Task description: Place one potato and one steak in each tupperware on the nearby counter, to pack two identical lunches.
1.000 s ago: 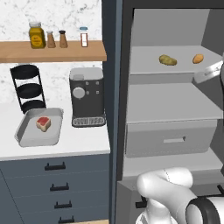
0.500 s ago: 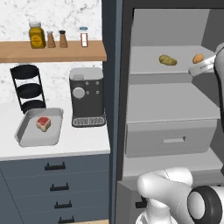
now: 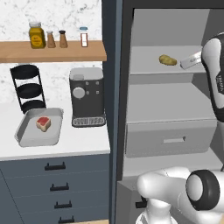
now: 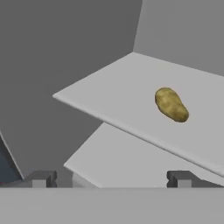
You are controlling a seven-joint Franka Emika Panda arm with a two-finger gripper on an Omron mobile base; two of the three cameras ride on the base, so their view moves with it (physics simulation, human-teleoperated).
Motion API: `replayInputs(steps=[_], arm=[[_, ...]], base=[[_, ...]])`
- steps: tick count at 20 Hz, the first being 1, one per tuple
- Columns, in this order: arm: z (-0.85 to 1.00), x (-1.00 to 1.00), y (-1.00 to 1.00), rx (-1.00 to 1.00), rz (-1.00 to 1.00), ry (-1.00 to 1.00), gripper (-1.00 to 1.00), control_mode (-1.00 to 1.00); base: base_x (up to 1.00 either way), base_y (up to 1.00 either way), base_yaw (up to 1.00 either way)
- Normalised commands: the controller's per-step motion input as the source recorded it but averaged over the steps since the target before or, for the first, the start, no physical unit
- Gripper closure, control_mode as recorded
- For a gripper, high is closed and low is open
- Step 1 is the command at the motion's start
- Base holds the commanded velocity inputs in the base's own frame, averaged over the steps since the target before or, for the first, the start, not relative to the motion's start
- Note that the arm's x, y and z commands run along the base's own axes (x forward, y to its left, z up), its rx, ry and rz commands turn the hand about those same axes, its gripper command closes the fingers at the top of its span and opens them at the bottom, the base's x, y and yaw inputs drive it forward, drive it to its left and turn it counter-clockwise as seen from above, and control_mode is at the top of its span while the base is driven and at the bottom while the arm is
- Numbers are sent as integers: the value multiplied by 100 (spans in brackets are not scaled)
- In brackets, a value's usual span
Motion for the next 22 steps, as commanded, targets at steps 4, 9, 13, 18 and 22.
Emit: replayInputs(steps=[4,9,13,18,22], arm=[[-3,36,-13,2,7,0,-100,-100],[-10,51,0,0,5,0,-100,-100],[-13,56,-1,0,3,0,-100,-100],[-2,46,-12,0,0,0,-100,-100],[-3,31,-18,0,0,0,-100,-100]], base=[[0,0,0],[0,0,0],[0,0,0],[0,0,0],[0,0,0]])
